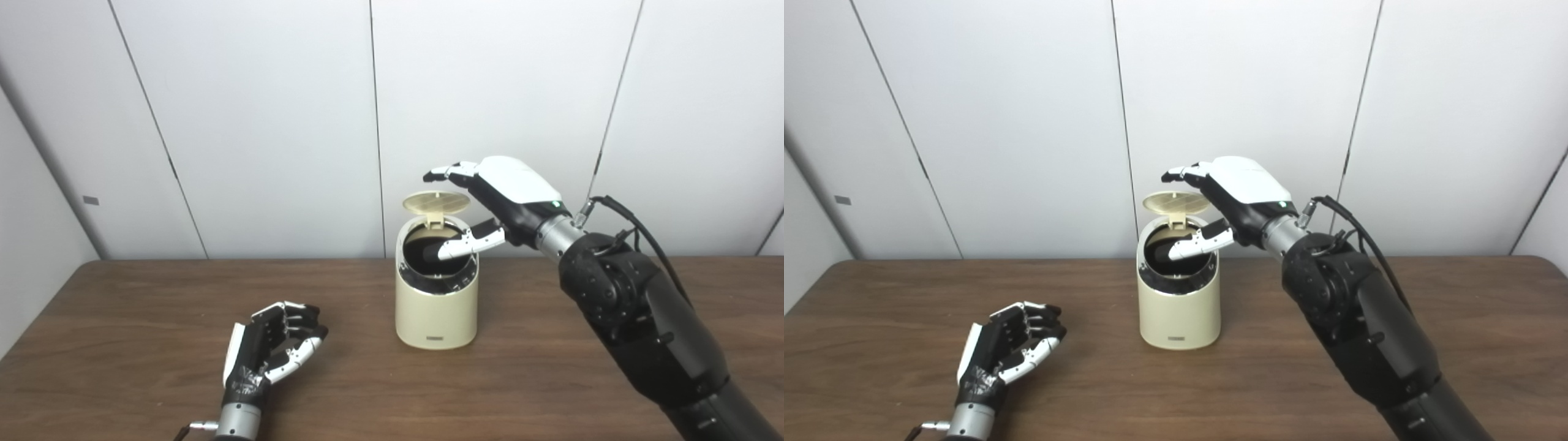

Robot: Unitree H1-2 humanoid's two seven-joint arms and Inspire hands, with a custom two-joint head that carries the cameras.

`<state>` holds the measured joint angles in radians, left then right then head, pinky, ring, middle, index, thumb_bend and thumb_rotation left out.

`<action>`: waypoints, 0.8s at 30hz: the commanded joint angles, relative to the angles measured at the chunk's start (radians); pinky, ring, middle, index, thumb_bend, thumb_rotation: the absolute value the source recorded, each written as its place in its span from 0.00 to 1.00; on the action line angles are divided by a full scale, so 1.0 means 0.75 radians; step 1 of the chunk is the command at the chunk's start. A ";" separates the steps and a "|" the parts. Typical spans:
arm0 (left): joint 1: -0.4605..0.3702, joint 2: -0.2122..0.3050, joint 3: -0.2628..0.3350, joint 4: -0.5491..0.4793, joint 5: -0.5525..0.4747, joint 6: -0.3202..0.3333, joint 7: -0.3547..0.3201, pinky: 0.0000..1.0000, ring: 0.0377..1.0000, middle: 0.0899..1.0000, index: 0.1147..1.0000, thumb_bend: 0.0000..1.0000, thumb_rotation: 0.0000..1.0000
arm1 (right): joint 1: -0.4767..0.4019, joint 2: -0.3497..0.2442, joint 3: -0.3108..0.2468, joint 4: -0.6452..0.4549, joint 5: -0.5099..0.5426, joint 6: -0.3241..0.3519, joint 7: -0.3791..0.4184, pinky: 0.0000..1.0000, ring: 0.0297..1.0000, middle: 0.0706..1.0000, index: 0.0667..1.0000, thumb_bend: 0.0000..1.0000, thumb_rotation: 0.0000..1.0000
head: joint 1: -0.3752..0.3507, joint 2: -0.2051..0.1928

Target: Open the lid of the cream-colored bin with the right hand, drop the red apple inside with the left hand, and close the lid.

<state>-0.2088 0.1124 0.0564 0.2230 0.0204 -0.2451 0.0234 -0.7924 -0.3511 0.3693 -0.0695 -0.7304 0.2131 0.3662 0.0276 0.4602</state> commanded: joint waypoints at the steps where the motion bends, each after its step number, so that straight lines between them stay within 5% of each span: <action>1: 0.036 -0.017 -0.010 0.040 0.010 -0.013 0.005 0.52 0.58 0.60 0.43 0.51 0.04 | -0.065 -0.021 -0.014 -0.053 -0.018 -0.049 -0.005 0.76 0.94 0.82 0.78 0.74 0.61 | 0.003 0.003; 18: 0.039 -0.025 -0.001 0.017 0.005 0.009 0.011 0.51 0.57 0.61 0.43 0.51 0.04 | 0.034 -0.048 -0.025 -0.196 -0.060 -0.132 0.059 0.87 0.92 0.74 0.73 0.72 0.62 | 0.008 0.016; 24: 0.040 -0.026 0.003 0.016 -0.006 0.014 0.006 0.51 0.57 0.62 0.43 0.51 0.04 | 0.092 -0.039 -0.046 -0.214 -0.040 -0.166 0.066 0.98 0.92 0.73 0.72 0.70 0.61 | 0.014 0.024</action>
<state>-0.2068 0.1087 0.0635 0.2133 0.0216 -0.2225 0.0257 -0.6908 -0.3695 0.3594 -0.2021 -0.7675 0.1076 0.4316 0.0368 0.4771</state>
